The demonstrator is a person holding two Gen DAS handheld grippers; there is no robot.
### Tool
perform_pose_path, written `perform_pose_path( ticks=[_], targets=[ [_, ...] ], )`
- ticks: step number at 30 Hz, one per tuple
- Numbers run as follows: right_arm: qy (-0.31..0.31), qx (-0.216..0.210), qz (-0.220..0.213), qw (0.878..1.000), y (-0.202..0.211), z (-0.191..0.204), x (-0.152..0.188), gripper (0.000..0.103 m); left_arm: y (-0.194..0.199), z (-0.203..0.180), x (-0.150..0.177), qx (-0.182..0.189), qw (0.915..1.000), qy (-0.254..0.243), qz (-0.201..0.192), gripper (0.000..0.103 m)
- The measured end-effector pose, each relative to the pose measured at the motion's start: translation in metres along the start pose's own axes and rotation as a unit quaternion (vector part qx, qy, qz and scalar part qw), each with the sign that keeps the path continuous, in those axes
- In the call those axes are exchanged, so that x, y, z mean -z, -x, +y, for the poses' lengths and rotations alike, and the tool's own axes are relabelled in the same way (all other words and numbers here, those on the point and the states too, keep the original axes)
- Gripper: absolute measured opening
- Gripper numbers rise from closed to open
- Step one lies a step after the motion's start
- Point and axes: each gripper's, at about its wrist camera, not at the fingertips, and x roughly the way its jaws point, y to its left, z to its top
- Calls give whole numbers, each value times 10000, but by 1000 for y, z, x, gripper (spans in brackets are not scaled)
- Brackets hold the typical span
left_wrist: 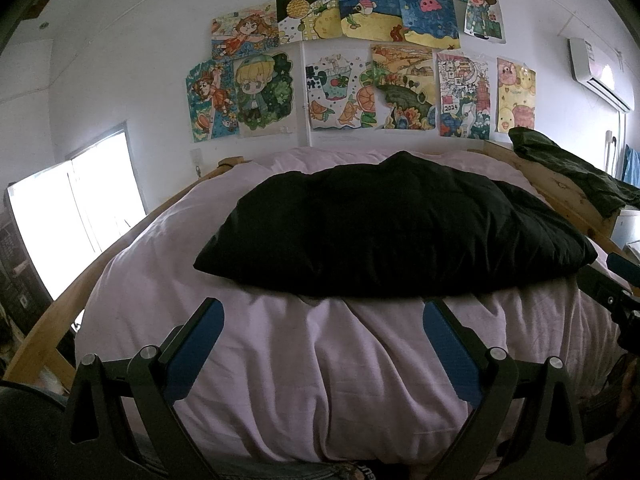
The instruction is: Fold large clothes
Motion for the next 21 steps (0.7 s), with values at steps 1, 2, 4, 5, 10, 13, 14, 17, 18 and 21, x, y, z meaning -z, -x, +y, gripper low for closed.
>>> perform_pose_path(
  ticks=[1, 2, 4, 5, 10, 13, 14, 17, 18, 21],
  targets=[
    [3, 2, 0, 10000, 0, 0, 0, 103, 0, 0, 0, -4, 10000, -2, -2, 98],
    [3, 2, -1, 10000, 0, 0, 0, 103, 0, 0, 0, -2, 10000, -1, -6, 98],
    [2, -1, -1, 10000, 0, 0, 0, 103, 0, 2, 0, 4, 10000, -2, -6, 98],
    [3, 0, 0, 10000, 0, 0, 0, 103, 0, 2, 0, 1, 10000, -4, -4, 98],
    [2, 0, 0, 10000, 0, 0, 0, 103, 0, 2, 0, 3, 10000, -8, -5, 98],
    [-2, -1, 1, 10000, 0, 0, 0, 103, 0, 2, 0, 5, 10000, -9, -4, 98],
    [-1, 1, -1, 10000, 0, 0, 0, 103, 0, 2, 0, 5, 10000, -10, -5, 98],
    [-4, 0, 3, 10000, 0, 0, 0, 103, 0, 2, 0, 3, 10000, -13, -7, 98],
    [-5, 0, 2, 10000, 0, 0, 0, 103, 0, 2, 1, 3, 10000, -13, -7, 98],
    [-5, -1, 1, 10000, 0, 0, -1, 103, 0, 2, 1, -1, 10000, -13, -7, 98]
  ],
)
